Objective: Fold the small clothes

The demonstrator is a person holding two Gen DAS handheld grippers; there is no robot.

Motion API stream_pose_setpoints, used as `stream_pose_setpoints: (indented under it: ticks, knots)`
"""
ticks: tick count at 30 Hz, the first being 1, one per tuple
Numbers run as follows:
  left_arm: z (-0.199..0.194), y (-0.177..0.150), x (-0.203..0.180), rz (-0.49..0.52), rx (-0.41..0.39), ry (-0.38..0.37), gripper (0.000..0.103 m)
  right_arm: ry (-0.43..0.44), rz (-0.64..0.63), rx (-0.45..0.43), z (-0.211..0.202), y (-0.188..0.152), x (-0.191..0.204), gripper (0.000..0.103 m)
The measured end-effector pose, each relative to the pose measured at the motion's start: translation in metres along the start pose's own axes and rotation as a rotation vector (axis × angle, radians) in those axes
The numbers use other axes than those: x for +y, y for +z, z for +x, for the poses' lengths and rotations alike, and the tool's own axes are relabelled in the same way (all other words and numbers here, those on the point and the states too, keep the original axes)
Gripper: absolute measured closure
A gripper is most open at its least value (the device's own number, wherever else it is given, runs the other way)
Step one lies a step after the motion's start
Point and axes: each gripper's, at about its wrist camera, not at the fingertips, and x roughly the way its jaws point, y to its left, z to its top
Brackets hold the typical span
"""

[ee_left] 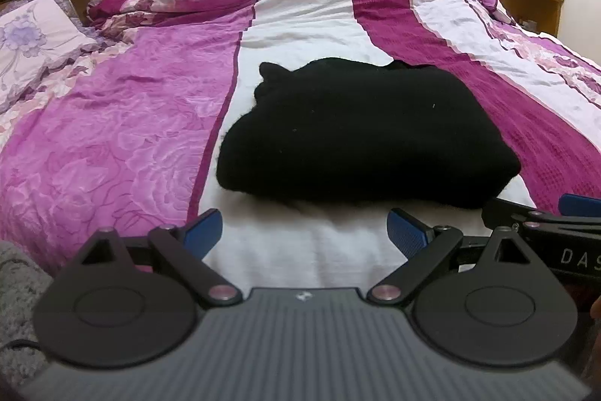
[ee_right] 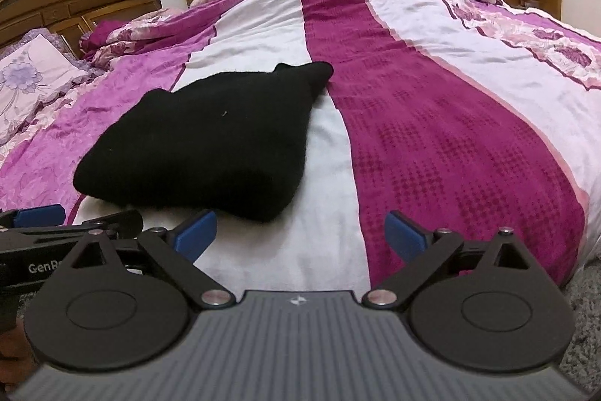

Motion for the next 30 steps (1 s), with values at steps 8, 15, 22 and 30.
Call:
stream_pose_setpoints:
  ticks: [8,15,22,30]
  knots:
    - [0.0020,-0.0004,0.0005,0.006,-0.004,-0.002,0.007,0.002,0.013,0.019,0.0068,-0.0005,-0.0018,0.003]
    - [0.0010,-0.0006,-0.0025,0.026,-0.038,0.029,0.004,-0.001,0.024,0.027,0.0087,-0.0014,-0.0029,0.002]
    - [0.0061,0.0005,0.0021,-0.017,0.003,0.008,0.003,0.000,0.027,0.028,0.0083,-0.0025,-0.0025,0.002]
    - [0.0053,-0.0019,0.0007,-0.006,-0.008,0.026,0.003,-0.004,0.020,0.036,0.0096,-0.0038,-0.0003,0.002]
